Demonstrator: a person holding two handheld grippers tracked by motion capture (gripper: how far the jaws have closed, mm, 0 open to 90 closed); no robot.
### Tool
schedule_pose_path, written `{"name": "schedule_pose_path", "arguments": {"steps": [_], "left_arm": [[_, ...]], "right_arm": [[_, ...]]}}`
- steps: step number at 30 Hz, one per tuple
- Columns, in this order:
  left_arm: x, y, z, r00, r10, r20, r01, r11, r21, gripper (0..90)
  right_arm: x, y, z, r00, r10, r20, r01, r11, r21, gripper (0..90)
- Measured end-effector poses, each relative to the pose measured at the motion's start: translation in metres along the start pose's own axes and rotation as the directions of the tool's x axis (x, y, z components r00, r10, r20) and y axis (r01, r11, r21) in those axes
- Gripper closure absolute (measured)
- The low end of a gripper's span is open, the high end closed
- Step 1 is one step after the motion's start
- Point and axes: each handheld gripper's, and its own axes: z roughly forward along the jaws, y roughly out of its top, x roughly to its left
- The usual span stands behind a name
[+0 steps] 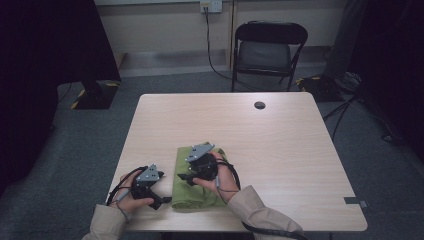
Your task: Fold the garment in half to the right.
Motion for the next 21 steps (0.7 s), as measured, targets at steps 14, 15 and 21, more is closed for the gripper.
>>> {"name": "schedule_pose_path", "arguments": {"steps": [14,15,21], "left_arm": [[0.001,0.0,0.0,1.0,0.001,0.002,-0.001,1.0,0.0,0.0],[0.001,0.0,0.0,1.0,0.0,0.002,0.0,1.0,-0.001,0.0],[0.001,0.0,0.0,1.0,-0.001,0.002,0.001,1.0,-0.001,0.0]], "right_arm": [[0.002,-0.007,0.025,0.9943,-0.099,-0.04,0.103,0.986,0.132,64.6],[0.001,-0.008,0.021,0.9944,-0.1,-0.036,0.104,0.985,0.137,64.5],[-0.013,-0.021,-0.003,0.9966,-0.083,-0.002,0.082,0.984,0.158,64.0]]}}
